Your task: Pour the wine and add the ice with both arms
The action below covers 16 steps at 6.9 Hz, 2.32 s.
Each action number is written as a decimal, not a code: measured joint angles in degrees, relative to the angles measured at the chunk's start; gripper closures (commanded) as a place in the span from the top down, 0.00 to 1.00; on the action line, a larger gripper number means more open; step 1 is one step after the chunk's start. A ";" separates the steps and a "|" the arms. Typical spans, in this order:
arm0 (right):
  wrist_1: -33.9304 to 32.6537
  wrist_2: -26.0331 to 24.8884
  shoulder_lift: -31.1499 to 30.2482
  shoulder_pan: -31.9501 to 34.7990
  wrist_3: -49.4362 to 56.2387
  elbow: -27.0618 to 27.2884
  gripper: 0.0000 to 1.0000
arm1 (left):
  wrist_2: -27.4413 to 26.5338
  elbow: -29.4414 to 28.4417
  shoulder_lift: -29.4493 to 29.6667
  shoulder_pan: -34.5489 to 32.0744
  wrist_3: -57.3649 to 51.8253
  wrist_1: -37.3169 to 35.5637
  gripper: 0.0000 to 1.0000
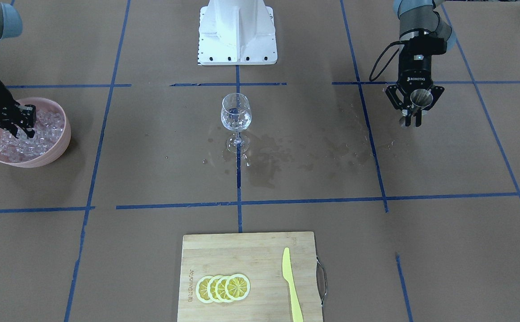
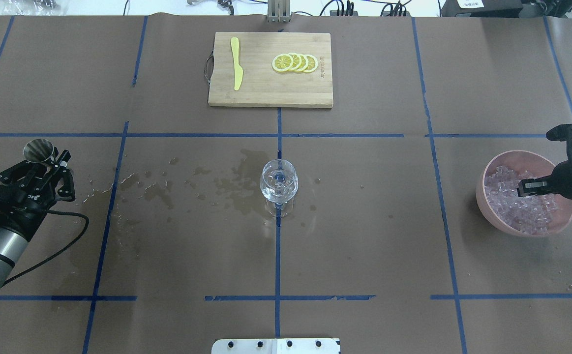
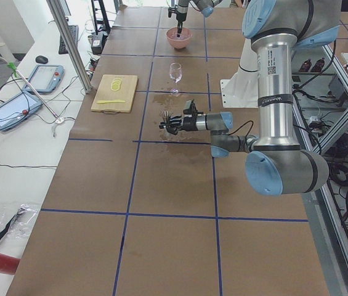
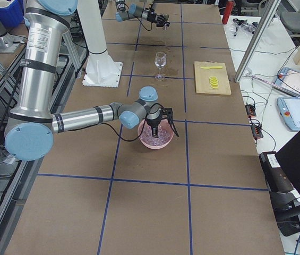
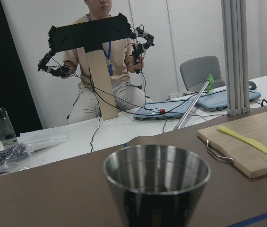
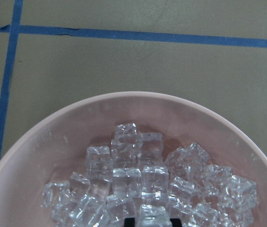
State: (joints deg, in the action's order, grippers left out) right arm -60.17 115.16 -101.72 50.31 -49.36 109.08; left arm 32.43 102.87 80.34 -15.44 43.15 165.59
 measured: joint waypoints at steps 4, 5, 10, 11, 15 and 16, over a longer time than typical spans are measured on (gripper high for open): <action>-0.02 3.70 -0.39 2.11 0.27 2.85 0.00 | 0.00 0.01 0.26 0.17 0.93 -0.08 0.00; -0.08 4.27 -0.49 3.13 0.25 3.96 0.00 | 0.00 -0.07 0.34 0.34 1.91 -0.20 0.00; -0.12 6.01 -0.59 7.48 0.02 8.90 0.00 | -0.44 -6.16 3.58 2.61 13.67 -0.86 0.00; -0.12 7.20 -0.38 8.58 -0.12 9.44 0.00 | -2.09 -7.88 4.32 3.74 15.85 -0.85 0.00; -0.12 8.57 0.02 9.91 -0.65 11.25 0.00 | -9.15 -12.96 6.85 7.39 20.19 -0.79 0.00; -0.12 8.58 0.07 9.91 -0.71 11.53 0.00 | -10.07 -14.02 7.70 7.80 20.40 -0.79 0.00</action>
State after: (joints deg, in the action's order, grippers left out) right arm -60.29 123.75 -101.65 60.22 -50.07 120.61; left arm 22.36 88.84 88.04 -7.64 63.55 164.80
